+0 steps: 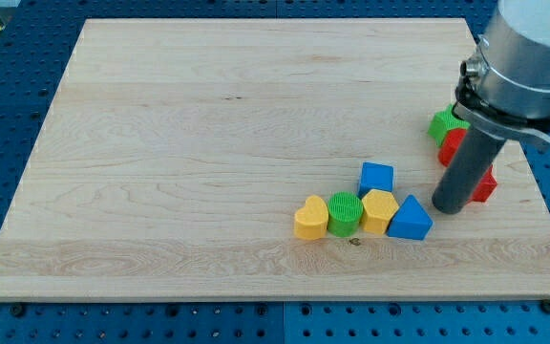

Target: Push the red star below the red circle

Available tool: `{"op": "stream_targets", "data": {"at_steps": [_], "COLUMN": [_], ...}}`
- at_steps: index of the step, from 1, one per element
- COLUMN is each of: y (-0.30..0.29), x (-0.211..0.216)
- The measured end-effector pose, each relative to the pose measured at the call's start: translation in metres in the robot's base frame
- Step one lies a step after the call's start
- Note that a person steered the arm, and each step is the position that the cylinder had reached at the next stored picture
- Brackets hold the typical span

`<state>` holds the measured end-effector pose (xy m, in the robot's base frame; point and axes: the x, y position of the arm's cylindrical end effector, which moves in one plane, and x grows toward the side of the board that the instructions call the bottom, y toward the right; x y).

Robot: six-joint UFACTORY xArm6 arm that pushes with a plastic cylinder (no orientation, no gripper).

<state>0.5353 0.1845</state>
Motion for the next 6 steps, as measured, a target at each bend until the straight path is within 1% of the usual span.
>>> {"op": "stream_targets", "data": {"at_steps": [1,2,4,6], "y": [0.027,0.045,0.05,0.05], "x": [0.022,0.028,-0.004,-0.019]}}
